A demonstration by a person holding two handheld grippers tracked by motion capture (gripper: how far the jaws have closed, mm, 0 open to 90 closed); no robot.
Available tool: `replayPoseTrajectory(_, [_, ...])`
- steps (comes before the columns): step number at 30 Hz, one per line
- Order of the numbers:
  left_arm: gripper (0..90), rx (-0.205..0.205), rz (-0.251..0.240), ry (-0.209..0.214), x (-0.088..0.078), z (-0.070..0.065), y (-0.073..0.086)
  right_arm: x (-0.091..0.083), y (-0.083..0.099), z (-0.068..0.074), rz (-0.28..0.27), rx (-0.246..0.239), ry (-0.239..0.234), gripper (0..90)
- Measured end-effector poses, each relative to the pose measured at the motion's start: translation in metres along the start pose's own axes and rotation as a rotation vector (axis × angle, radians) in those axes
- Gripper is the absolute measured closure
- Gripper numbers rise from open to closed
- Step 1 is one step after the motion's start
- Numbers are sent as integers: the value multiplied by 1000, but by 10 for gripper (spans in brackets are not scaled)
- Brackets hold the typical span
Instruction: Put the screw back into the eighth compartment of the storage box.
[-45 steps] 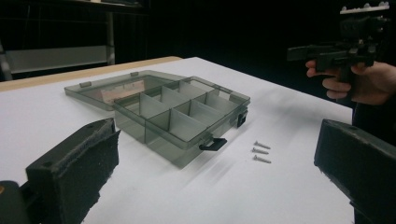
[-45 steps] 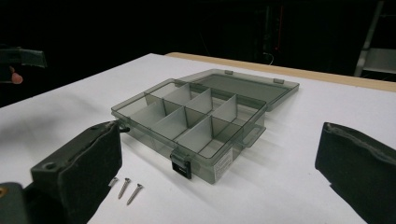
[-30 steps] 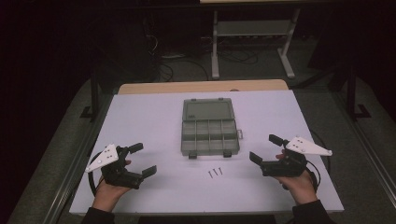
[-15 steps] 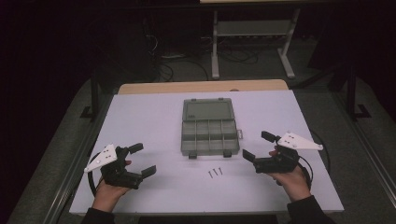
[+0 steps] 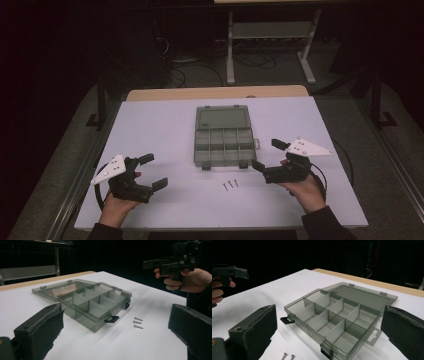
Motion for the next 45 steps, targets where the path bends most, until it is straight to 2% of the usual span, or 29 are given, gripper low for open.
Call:
replayPoseTrajectory(32, [0, 4, 12, 7, 1, -2, 2, 30, -6, 16, 43, -5, -59, 1])
replayPoseTrajectory(45, [0, -11, 4, 12, 3, -3, 2, 44, -11, 23, 60, -22, -83, 1])
Point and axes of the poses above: each handheld gripper's, and its own axes: x roughly forward along the jaws, y roughly out of its underside, z roughly to its left, the point moved 8 cm from there along x, roughly forward along the jaws, and after that the axes turned 3 degrees about y, right-handed, at the moved point
